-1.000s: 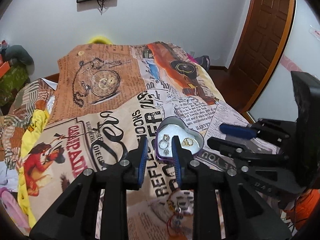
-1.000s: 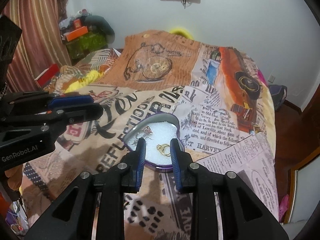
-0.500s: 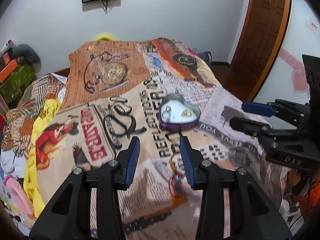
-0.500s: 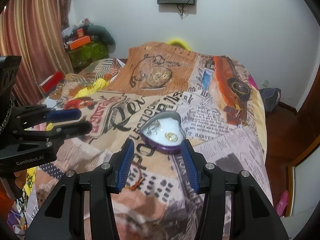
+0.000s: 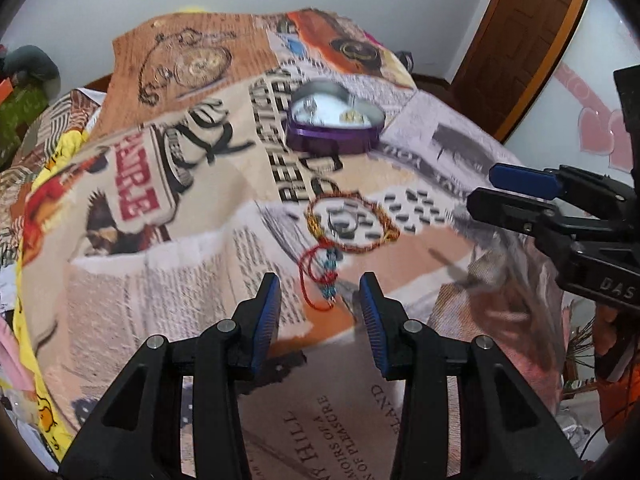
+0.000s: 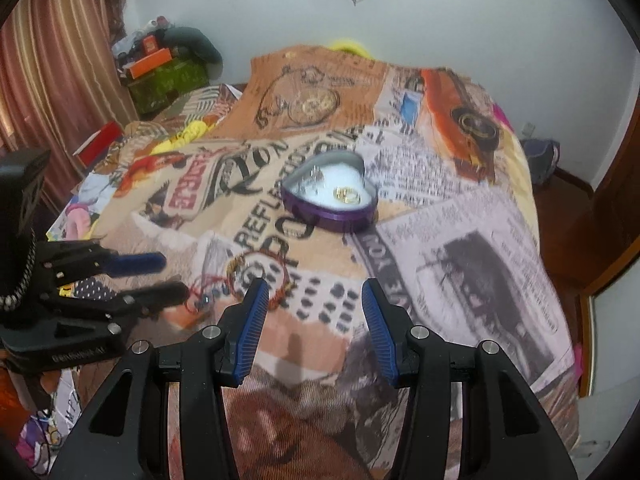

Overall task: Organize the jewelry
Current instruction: 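Withdraw both grippers from the tin back toward the jewelry pile, then grasp the red string bracelet with the left gripper while the right gripper approaches the gold beaded bracelet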

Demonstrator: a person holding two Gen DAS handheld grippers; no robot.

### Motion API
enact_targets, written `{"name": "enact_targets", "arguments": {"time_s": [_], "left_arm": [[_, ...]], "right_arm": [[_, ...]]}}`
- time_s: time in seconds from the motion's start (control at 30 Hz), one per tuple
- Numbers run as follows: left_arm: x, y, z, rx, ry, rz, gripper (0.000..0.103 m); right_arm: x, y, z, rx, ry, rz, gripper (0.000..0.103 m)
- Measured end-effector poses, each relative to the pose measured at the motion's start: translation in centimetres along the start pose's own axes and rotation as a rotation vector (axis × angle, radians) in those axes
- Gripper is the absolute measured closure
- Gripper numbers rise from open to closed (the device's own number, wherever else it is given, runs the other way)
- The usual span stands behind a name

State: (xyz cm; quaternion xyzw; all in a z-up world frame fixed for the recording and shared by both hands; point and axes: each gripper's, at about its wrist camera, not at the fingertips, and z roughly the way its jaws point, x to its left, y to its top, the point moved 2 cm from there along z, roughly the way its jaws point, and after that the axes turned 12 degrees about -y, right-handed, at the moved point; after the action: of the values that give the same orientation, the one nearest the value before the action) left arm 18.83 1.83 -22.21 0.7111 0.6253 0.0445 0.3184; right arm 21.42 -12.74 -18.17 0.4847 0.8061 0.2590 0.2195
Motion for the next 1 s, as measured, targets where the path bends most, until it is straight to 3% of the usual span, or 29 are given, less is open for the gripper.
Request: {"name": "enact_targets", "arguments": {"time_s": [0.3,0.37,0.43,0.47,0.57,0.7,1.0], "left_arm": [[0.5,-0.5,1.7,-0.003,-0.016,-0.006,0.064],[0.4,-0.6,1.8,-0.018,0.002,0.013,0.072],[0.7,-0.5,1.8,-0.027,0.012,0.012,0.093],[0.9,-0.4,1.8,-0.031,0.012,0.006,0.096],[1.7,-0.3,1.2,-0.052,-0.024,-0.026,0.097],[2.9,0.3,-0.1,-0.091,0.019,-0.045,0.097],[3.6,1.1,-2.5,-0.165,0.024,-0.028,0.097]], "right_arm": [[0.2,-1.8,1.2,0.057,0.024,0.001,0.058],[0.3,-1.9,1.6,0.067,0.032,0.002,0.058],[0.6,-1.9,2.0,0.074,0.038,0.003,0.058],[0.7,-2.0,2.2,0.079,0.041,0.001,0.058],[1.2,-1.9,2.5,0.086,0.045,-0.011,0.058],[1.5,-1.7,2.8,0.085,0.049,-0.019,0.058],[3.5,0.0,3.6,0.041,0.046,-0.073,0.058]]}}
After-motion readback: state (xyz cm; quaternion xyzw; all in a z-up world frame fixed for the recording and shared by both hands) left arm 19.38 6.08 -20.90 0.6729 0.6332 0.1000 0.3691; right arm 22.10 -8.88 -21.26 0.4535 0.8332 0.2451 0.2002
